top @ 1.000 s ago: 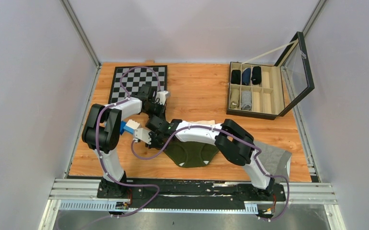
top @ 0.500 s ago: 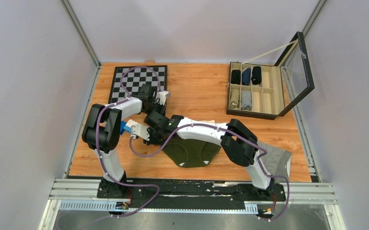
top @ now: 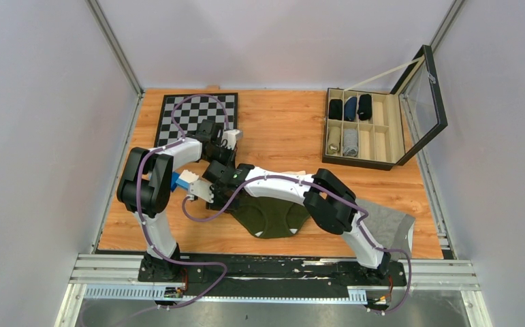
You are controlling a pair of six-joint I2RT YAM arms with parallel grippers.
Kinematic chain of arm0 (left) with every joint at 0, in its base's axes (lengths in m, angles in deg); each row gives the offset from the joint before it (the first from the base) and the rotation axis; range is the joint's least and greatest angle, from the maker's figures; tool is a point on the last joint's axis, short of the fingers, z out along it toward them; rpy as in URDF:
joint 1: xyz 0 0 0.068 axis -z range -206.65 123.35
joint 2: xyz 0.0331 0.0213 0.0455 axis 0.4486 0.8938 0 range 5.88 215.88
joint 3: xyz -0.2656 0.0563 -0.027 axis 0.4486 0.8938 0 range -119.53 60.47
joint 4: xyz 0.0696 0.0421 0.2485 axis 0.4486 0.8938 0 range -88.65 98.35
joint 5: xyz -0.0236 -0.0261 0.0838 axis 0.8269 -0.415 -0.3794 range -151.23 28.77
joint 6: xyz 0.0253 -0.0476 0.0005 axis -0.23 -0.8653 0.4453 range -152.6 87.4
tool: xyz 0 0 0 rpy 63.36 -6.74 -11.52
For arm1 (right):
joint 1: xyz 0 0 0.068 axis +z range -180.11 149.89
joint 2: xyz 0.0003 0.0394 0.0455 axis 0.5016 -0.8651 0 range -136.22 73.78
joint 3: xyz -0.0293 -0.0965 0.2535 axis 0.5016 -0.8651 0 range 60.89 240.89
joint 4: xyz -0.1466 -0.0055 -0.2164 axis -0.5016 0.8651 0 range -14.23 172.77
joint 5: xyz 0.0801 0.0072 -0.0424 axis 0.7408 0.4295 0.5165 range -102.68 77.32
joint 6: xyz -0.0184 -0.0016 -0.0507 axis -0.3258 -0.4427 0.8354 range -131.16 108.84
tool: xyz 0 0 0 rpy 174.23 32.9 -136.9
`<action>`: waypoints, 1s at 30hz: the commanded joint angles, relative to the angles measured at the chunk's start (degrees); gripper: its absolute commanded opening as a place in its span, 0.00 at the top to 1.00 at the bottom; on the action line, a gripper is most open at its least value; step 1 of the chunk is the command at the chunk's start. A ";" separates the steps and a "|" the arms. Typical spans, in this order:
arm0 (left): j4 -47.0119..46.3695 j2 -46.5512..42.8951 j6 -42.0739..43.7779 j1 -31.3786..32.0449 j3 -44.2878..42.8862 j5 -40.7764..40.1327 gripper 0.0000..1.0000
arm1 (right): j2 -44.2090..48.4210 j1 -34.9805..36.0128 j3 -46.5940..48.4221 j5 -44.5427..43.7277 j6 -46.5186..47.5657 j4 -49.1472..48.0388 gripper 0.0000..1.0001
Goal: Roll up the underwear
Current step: Fold the underwear at the center of the board.
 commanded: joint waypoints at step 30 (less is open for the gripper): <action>4.09 2.08 2.92 -0.43 -3.10 0.14 1.00 | -0.35 0.32 1.04 0.11 -1.61 1.08 1.00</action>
